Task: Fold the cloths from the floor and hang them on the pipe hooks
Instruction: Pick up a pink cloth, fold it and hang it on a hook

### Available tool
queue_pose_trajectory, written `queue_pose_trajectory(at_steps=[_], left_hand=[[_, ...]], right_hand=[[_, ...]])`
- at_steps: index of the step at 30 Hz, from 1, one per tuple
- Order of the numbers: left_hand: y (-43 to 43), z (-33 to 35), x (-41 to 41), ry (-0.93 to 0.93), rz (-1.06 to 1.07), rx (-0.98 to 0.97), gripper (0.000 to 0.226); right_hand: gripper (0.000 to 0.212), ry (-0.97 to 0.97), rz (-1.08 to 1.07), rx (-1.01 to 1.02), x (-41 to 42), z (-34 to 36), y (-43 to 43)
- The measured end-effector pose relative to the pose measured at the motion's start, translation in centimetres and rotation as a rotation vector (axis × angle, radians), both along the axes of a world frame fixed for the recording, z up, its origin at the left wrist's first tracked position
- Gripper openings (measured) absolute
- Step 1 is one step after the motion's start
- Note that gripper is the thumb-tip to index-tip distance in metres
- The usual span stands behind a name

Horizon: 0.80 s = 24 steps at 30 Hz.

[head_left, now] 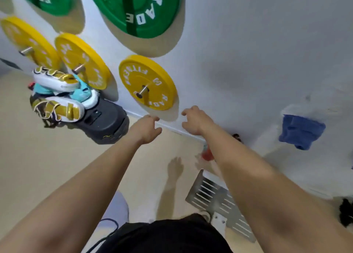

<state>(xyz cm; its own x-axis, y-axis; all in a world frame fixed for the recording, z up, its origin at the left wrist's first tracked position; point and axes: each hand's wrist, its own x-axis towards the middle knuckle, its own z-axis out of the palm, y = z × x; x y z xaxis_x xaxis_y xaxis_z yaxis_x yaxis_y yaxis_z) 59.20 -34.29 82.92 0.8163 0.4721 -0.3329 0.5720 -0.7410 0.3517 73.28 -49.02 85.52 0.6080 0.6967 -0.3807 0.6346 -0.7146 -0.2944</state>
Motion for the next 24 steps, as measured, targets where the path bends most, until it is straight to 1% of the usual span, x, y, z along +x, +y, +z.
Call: queue_pose_trajectory(at_steps=[6, 10, 14, 19, 22, 24], left_hand=[[7.3, -3.9, -15.5, 0.063, 0.274, -0.051, 0.056], [8.8, -6.3, -24.9, 0.100, 0.530, -0.109, 0.054], [8.6, -8.9, -33.5, 0.109, 0.771, -0.153, 0.053], [7.0, -10.7, -43.9, 0.159, 0.956, -0.202, 0.046], [6.7, -12.0, -50.3, 0.166, 1.095, -0.219, 0.049], [7.0, -13.3, -54.5, 0.170, 1.136, -0.229, 0.052]], right_hand=[[0.054, 0.039, 0.335, -0.092, -12.1, -3.6, 11.8], [0.054, 0.053, 0.580, -0.161, -19.7, -6.5, 17.3], [0.053, 0.067, 0.820, -0.209, -27.1, -9.8, 21.8], [0.051, 0.095, 1.009, -0.228, -36.6, -11.6, 25.5], [0.048, 0.099, 1.101, -0.227, -42.7, -12.6, 27.5], [0.046, 0.106, 1.138, -0.245, -46.6, -13.7, 28.9]])
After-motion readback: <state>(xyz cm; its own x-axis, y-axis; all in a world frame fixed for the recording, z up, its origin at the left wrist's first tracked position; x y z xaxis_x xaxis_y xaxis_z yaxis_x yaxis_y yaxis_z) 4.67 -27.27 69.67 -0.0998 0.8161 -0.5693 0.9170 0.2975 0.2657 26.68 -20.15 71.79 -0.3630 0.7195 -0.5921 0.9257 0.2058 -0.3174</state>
